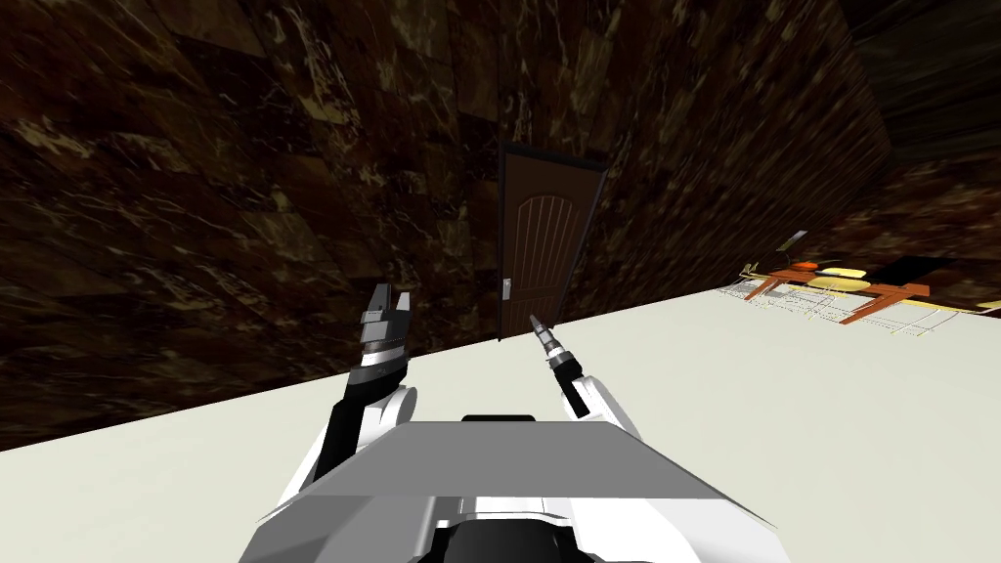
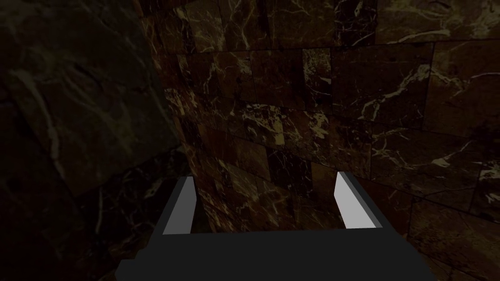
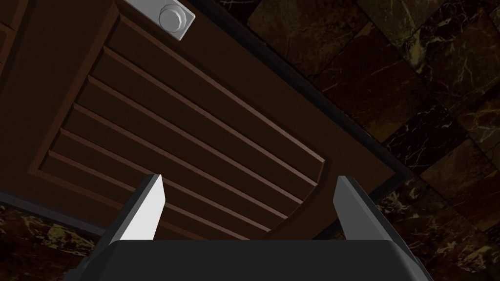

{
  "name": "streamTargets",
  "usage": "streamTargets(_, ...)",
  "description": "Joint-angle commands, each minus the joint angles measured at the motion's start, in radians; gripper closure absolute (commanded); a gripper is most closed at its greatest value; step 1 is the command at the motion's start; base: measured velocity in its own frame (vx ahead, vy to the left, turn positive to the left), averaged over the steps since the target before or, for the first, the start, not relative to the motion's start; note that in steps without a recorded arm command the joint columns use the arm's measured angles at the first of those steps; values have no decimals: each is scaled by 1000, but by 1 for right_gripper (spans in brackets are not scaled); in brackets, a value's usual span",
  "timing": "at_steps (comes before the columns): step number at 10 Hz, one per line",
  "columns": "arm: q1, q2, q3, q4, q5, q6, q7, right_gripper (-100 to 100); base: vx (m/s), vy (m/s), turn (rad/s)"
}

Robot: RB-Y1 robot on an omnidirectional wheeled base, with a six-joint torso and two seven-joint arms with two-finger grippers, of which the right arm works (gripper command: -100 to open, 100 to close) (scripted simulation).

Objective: Pull the door open

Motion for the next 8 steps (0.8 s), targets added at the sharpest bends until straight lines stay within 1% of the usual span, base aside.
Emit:
streamTargets(1, -8, -2, 9, 18, 44, 11, -17, -100, 67, 19, -1)
streamTargets(3, -20, -14, 26, 41, 103, 38, -53, -100, 98, 26, 1)
streamTargets(4, -20, -14, 26, 41, 113, 38, -53, -100, 62, 25, -2)
streamTargets(7, -38, -33, 51, 76, 208, 79, -109, -100, 73, 16, 0)
streamTargets(8, -38, -33, 51, 76, 217, 79, -109, -100, 67, 10, 1)
